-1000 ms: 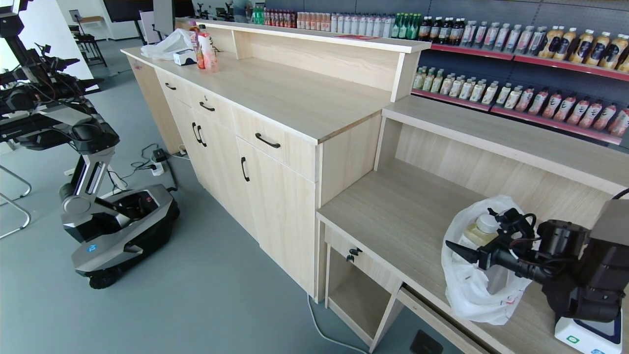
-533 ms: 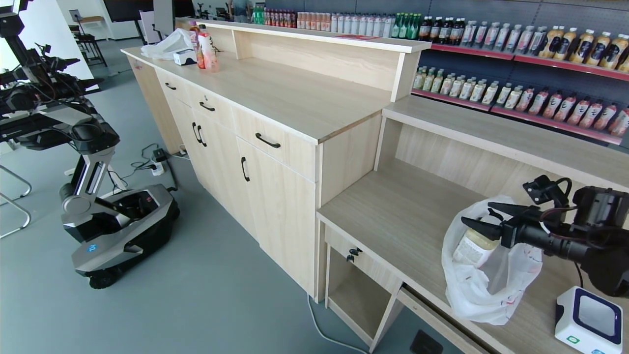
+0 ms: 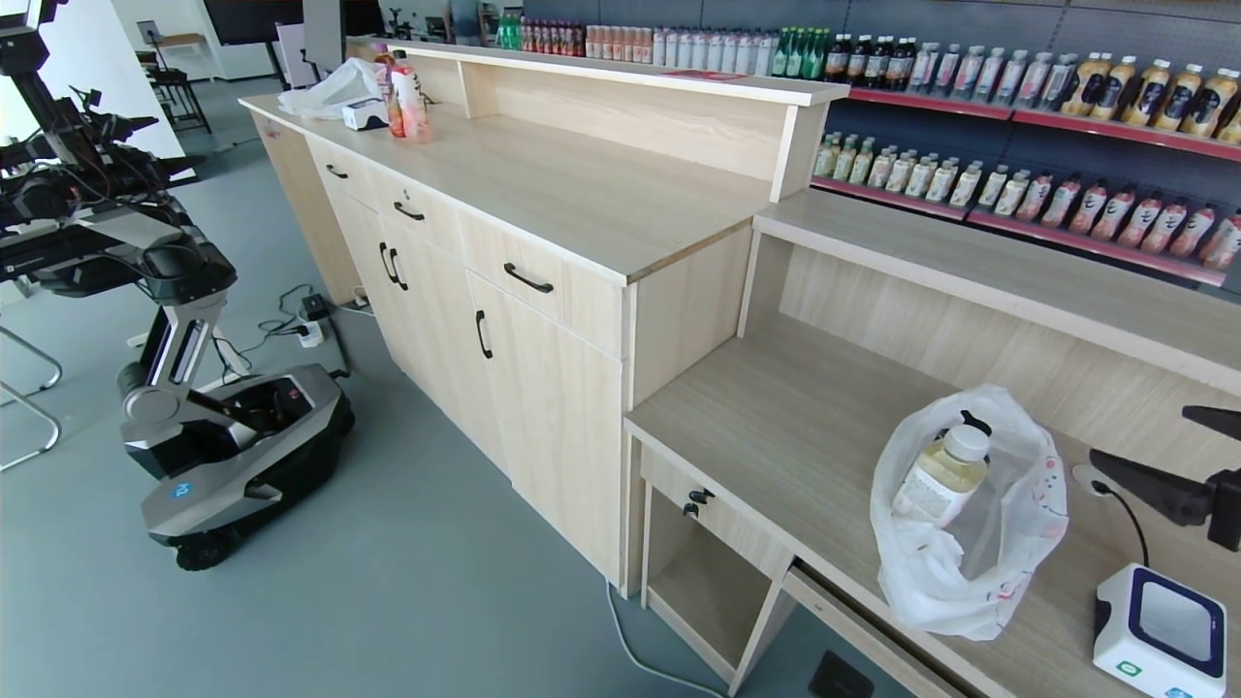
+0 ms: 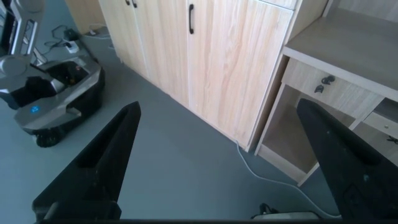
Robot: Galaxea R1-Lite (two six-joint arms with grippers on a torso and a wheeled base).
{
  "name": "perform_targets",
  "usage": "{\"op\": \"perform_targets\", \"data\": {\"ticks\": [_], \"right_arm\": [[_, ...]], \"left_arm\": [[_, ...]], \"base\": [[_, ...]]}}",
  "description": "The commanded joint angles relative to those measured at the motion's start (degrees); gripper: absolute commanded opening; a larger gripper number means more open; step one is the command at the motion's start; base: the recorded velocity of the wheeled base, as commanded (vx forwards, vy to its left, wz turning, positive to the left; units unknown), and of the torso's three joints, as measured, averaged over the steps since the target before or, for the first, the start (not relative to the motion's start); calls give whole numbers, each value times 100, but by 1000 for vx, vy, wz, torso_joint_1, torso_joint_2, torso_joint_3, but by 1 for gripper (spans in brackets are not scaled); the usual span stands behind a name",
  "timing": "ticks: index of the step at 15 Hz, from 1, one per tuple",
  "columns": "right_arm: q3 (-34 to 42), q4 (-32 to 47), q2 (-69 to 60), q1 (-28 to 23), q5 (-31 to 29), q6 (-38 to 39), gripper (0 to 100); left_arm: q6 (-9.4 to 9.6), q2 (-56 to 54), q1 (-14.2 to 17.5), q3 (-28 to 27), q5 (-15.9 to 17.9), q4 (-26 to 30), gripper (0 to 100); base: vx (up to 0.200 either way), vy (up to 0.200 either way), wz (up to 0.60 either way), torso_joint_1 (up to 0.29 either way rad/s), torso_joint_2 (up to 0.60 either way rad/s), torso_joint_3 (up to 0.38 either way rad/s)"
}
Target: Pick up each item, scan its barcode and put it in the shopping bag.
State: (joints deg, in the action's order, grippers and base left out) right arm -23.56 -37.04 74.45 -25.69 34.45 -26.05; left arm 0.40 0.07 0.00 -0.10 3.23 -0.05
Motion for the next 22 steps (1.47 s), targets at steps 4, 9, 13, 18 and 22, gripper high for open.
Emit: {"op": "perform_targets", "data": {"ticks": [4, 9, 13, 18, 22], "right_arm": [[-8, -111, -1090, 538, -1292, 188, 100], [-61, -111, -1231, 793, -2417, 698, 100], [-131, 249, -1477, 1233, -3129, 830, 100], [-8, 1594, -2567, 1347, -3489, 1076, 100], [1434, 1278, -3674, 1936, -3551, 2166, 100]], "left_arm": [[4, 1, 0, 1, 2, -4, 100], [4, 1, 0, 1, 2, -4, 100], [4, 1, 0, 1, 2, -4, 100], [4, 1, 0, 1, 2, -4, 100], [4, 1, 0, 1, 2, -4, 100]], "base": [[0, 0, -600, -1, -1, 1], [0, 0, -600, 1, 2, 3], [0, 0, -600, 7, 2, 2], [0, 0, -600, 1, 2, 2], [0, 0, -150, 1, 1, 2]]}}
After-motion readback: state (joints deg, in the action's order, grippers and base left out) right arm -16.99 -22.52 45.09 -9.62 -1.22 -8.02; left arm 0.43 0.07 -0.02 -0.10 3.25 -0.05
